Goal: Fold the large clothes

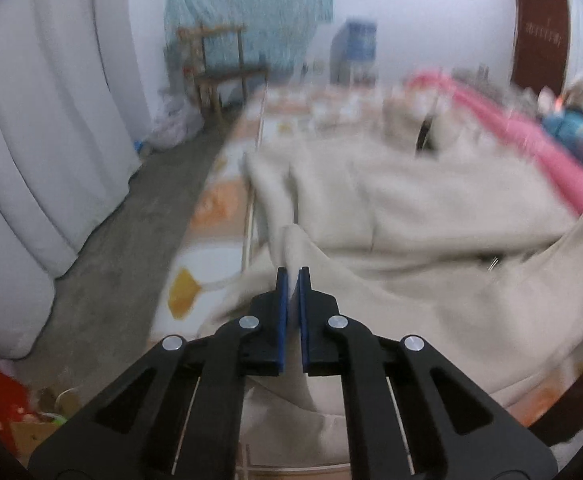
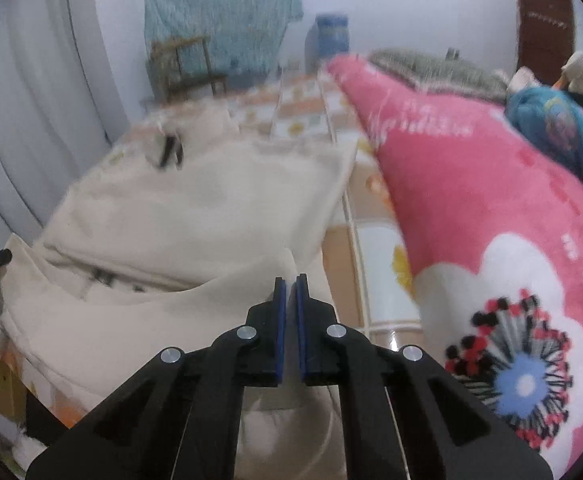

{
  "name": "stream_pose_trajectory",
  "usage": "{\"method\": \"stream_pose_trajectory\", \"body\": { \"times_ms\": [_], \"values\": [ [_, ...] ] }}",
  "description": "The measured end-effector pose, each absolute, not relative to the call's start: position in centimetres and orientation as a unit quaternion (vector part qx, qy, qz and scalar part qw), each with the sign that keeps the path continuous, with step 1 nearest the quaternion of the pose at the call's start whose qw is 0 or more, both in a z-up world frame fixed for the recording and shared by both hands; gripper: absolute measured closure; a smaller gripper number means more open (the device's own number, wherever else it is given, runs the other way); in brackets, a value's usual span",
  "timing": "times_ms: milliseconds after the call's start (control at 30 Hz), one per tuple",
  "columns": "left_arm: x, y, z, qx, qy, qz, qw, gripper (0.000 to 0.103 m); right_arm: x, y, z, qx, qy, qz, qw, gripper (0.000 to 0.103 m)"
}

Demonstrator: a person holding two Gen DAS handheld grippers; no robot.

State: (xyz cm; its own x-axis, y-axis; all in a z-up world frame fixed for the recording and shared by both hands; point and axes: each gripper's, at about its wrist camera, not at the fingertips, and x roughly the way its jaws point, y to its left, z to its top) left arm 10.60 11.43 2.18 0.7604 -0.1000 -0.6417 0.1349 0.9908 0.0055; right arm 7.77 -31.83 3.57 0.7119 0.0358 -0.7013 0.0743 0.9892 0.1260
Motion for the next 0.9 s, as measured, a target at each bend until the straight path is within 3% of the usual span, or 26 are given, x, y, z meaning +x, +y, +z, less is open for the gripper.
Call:
{"method": "stream_pose_trajectory", "body": {
  "times_ms": [100,233,333,367,433,500,600,700,867,900],
  "values": [
    [10.6,12.1,3.1,0.012,0.314,-0.053,0.948,0.098,7.3,-32.0,4.3,0.080,0.356,-0.021,0.931,0.098],
    [13.8,12.3,-0.9,0.008,0.376,-0.035,0.926,0.098,8.6,-32.6,2.5,0.096,0.370,-0.031,0.923,0.098],
    [14.6,12.5,-2.8,0.011,0.391,-0.015,0.920,0.086,10.1,-33.0,0.5,0.103,0.407,-0.038,0.907,0.098],
    [14.3,12.6,-2.5,0.010,0.384,-0.008,0.923,0.078,10.1,-33.1,0.4,0.108,0.412,-0.042,0.904,0.097],
    [13.5,12.8,-1.3,-0.001,0.365,0.001,0.931,0.066,9.4,-33.3,1.4,0.116,0.402,-0.044,0.907,0.088],
    [12.1,12.8,0.3,-0.027,0.342,-0.020,0.939,0.065,8.4,-32.9,3.1,0.109,0.378,-0.044,0.918,0.066],
    [10.4,10.5,1.6,-0.048,0.344,-0.119,0.930,0.064,7.7,-31.1,5.1,0.098,0.363,0.001,0.926,0.052],
    [10.2,6.8,0.8,-0.039,0.380,-0.200,0.902,0.060,8.5,-27.6,4.5,0.085,0.400,0.075,0.910,0.044],
    [10.5,1.9,-2.5,0.027,0.421,-0.198,0.885,0.060,10.1,-22.8,1.0,0.026,0.462,0.088,0.882,0.044],
    [10.4,1.2,-3.2,0.049,0.420,-0.184,0.887,0.061,10.4,-22.2,0.2,0.016,0.474,0.086,0.876,0.055]
  ]
}}
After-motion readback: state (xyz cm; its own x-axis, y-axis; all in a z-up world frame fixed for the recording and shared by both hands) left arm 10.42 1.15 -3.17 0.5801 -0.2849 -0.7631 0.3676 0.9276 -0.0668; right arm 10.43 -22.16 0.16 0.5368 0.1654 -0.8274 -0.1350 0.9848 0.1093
